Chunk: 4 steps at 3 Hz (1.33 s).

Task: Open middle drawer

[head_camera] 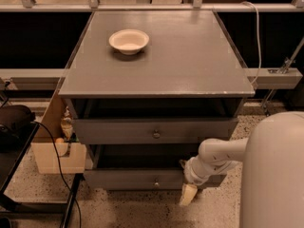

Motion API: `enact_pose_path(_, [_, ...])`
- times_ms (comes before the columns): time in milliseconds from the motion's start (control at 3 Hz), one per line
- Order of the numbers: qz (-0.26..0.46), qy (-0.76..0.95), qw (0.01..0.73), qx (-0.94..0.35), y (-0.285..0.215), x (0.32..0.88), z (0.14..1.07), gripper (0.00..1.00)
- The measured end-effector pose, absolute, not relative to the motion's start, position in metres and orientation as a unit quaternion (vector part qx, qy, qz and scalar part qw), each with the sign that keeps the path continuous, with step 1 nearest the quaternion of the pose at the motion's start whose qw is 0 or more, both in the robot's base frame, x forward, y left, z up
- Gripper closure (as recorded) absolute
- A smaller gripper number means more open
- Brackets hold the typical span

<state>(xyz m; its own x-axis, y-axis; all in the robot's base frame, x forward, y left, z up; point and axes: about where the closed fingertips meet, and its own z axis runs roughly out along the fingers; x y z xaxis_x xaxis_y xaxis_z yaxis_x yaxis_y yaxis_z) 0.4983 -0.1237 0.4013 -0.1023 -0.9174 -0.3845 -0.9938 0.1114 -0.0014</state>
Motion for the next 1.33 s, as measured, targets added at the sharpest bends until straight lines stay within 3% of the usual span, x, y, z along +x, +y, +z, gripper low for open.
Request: enact_pose_path(1333, [0.189,0.739,0.058,-0.644,-0.13,0.459,0.401,0.0])
